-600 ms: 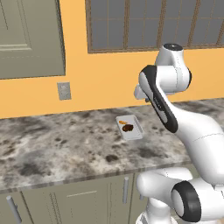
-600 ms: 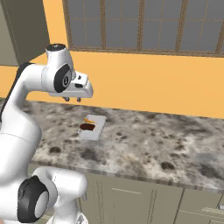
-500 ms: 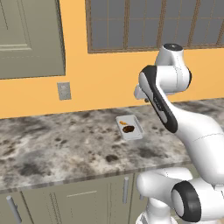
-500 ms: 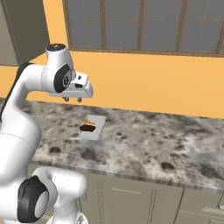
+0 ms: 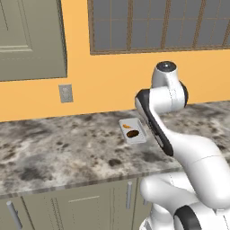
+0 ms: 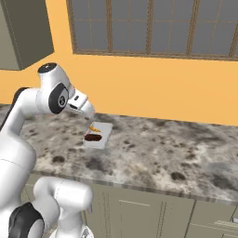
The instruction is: Place the tupperware on the second highest shelf of the fridge. Make space for the tupperware among the existing items by rearranging them on the shelves if needed. Close the fridge door when finished.
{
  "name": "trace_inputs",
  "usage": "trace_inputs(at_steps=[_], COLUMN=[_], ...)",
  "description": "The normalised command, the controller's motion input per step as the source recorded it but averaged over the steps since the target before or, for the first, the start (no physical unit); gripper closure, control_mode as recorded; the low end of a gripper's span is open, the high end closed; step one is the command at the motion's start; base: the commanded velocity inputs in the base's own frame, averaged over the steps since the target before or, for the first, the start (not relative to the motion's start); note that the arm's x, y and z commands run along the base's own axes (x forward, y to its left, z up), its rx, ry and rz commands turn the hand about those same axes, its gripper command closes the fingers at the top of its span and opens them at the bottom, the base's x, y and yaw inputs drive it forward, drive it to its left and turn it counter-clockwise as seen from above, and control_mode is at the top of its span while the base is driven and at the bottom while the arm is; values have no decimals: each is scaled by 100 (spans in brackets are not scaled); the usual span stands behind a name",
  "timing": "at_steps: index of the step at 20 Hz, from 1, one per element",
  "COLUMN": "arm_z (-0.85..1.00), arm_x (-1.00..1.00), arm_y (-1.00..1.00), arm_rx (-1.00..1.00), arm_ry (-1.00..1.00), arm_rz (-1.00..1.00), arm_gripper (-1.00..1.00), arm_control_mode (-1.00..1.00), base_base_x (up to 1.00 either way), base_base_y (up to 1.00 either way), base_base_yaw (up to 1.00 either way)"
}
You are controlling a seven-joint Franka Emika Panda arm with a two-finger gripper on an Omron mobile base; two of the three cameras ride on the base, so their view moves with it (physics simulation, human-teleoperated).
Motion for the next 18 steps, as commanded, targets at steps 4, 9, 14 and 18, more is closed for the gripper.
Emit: trace_inputs(at_steps=[4,9,14,18], arm_z=[-35,-35,-52,-66], arm_x=[-1,16,25,44], arm_y=[2,-25,-8,0], arm_rx=[19,30,27,10], arm_ry=[-2,20,7,3], arm_rz=[-46,-23,-22,-18], arm_gripper=[-100,-100,-100,-100], arm_control_mode=[-100,-100,-100,-100], base_base_x=[0,0,0,0], base_base_y=[0,0,0,0], base_base_yaw=[0,0,0,0])
